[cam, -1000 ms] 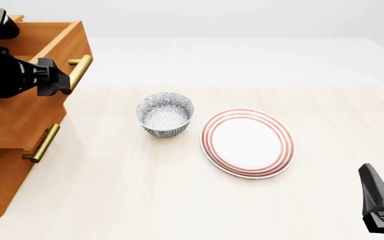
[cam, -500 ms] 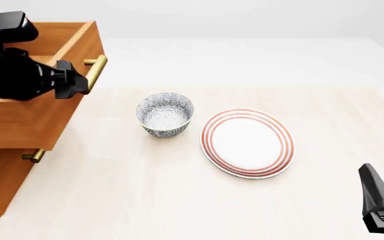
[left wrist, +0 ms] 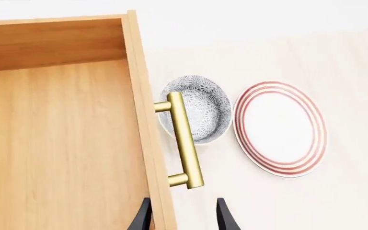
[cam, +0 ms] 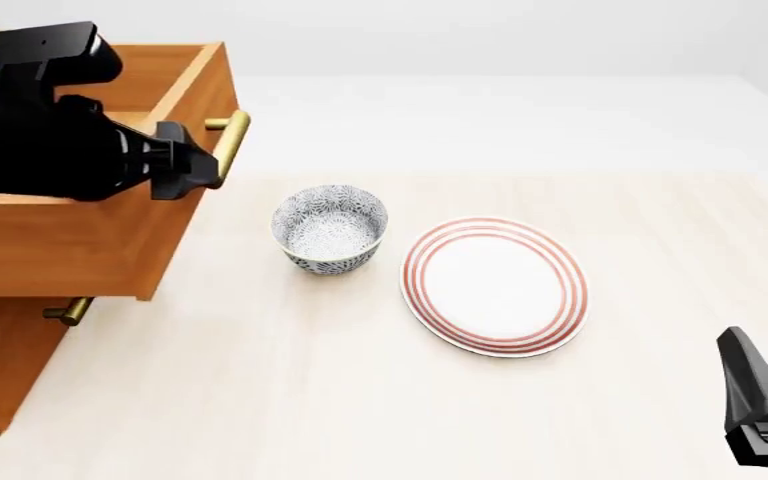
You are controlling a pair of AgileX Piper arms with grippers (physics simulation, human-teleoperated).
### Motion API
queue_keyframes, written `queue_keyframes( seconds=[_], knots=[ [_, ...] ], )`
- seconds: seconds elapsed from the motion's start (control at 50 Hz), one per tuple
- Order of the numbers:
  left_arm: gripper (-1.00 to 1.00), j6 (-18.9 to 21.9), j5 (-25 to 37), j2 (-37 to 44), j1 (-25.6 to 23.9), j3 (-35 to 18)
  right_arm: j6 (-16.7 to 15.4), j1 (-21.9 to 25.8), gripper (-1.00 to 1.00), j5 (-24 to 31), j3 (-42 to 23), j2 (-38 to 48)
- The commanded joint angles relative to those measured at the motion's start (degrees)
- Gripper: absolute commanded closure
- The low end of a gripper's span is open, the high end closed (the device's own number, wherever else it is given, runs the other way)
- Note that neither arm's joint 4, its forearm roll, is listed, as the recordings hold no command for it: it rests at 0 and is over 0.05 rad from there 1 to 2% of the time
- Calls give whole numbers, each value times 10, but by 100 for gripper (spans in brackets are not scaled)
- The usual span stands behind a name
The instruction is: Open the top drawer of the cabinet.
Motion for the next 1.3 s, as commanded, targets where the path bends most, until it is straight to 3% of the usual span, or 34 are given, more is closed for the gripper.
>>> queue_keyframes(
  seconds=[0.02,0.1,0.14,0.64,1.3],
  knots=[
    [-100,11,-1,14,-12,-6,0,0,-100,0,0,0],
    [-100,15,2,17,-15,-13,0,0,-100,0,0,0],
    [-100,3,-5,12,-42,-18,0,0,-100,0,0,0],
    [-100,60,47,22,20,-87,0,0,-100,0,0,0],
    [-100,100,78,8,37,-139,0,0,-100,0,0,0]
  ],
)
